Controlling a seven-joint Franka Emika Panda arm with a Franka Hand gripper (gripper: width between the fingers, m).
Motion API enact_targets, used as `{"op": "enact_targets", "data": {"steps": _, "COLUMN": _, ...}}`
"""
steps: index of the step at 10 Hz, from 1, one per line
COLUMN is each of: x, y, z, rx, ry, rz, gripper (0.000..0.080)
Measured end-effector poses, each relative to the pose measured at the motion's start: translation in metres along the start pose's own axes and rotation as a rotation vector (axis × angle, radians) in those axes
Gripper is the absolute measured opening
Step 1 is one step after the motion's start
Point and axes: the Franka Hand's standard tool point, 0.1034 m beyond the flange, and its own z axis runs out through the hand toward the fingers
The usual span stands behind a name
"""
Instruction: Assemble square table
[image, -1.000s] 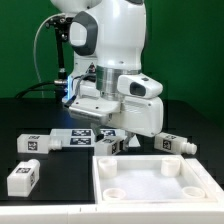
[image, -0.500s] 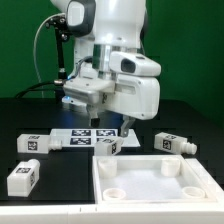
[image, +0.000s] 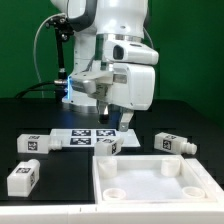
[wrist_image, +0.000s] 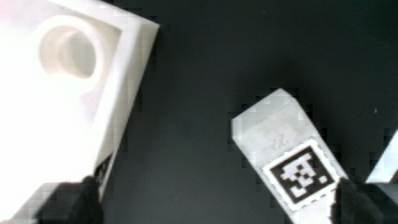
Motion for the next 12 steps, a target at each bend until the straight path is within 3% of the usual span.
{"op": "enact_targets", "data": {"steps": 2, "x": -0.002, "y": 0.001, "z": 0.001, "rx": 0.005, "ry": 0.004, "rz": 0.188, "gripper": 0.0649}}
{"op": "enact_targets", "data": {"steps": 3, "x": -0.008, "y": 0.005, "z": 0.004, "rx": 0.014, "ry": 0.008, "rz": 0.310, "gripper": 0.0649}}
{"op": "enact_targets", "data": {"steps": 5, "x": -0.012, "y": 0.022, "z": 0.004, "rx": 0.003, "ry": 0.015, "rz": 0.555, "gripper": 0.0649}}
{"op": "enact_targets", "data": {"steps": 6, "x": -0.008, "y": 0.028, "z": 0.003, "rx": -0.003, "ry": 0.023, "rz": 0.727, "gripper": 0.0649}}
{"op": "enact_targets", "data": {"steps": 8, "x": 0.012, "y": 0.027, "z": 0.002, "rx": 0.015, "ry": 0.039, "rz": 1.040, "gripper": 0.0649}}
{"op": "enact_targets", "data": {"steps": 12, "x": 0.010, "y": 0.027, "z": 0.003, "rx": 0.034, "ry": 0.052, "rz": 1.274, "gripper": 0.0649}}
